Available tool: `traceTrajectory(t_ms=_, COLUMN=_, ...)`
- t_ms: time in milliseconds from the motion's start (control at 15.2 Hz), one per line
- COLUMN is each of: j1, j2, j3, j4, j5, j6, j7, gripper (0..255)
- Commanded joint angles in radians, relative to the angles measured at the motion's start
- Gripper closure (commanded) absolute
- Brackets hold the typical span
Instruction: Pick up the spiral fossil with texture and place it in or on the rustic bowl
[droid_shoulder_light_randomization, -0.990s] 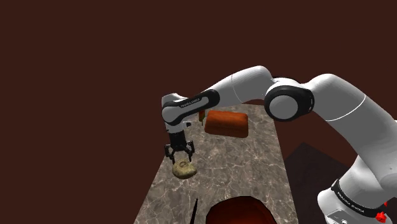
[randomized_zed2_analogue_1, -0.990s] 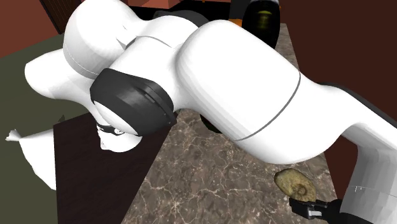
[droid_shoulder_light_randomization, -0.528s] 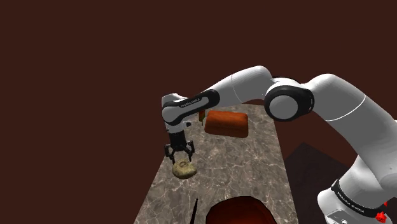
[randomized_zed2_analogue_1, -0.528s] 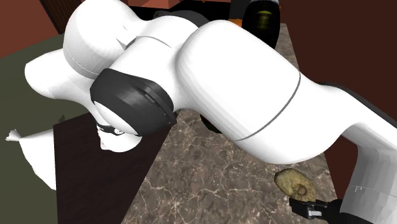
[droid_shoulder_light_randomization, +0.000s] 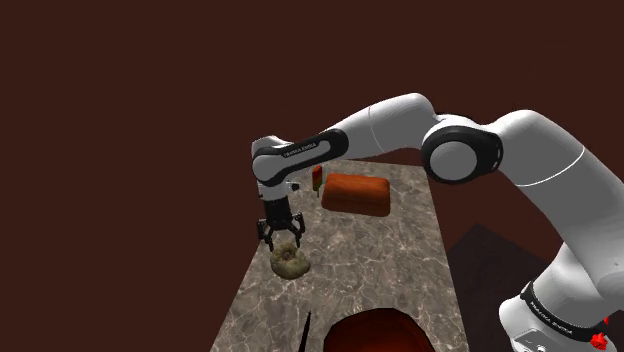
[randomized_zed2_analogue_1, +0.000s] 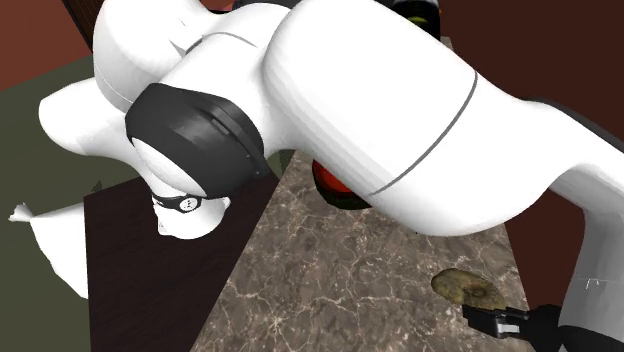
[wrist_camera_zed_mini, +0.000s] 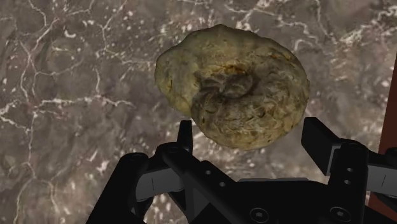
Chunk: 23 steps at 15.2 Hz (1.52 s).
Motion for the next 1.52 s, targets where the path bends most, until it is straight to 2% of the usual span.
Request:
traceTrajectory(t_ms=0, j1=-0.003, j2=-0.02, j3=0.002, j4=-0.009, j5=0.002, j6=-0.011, j7=0.004, gripper=255)
traceTrajectory(t_ms=726, j1=-0.01, j2=-0.095, j3=0.012, j4=0.009, j5=0.01, j6=-0.099, j7=0.031, gripper=255)
traceTrajectory(t_ms=1452, j1=-0.012, j2=-0.143, j3=0.021, j4=0.072, j5=0.017, j6=-0.204, j7=0.063, gripper=255)
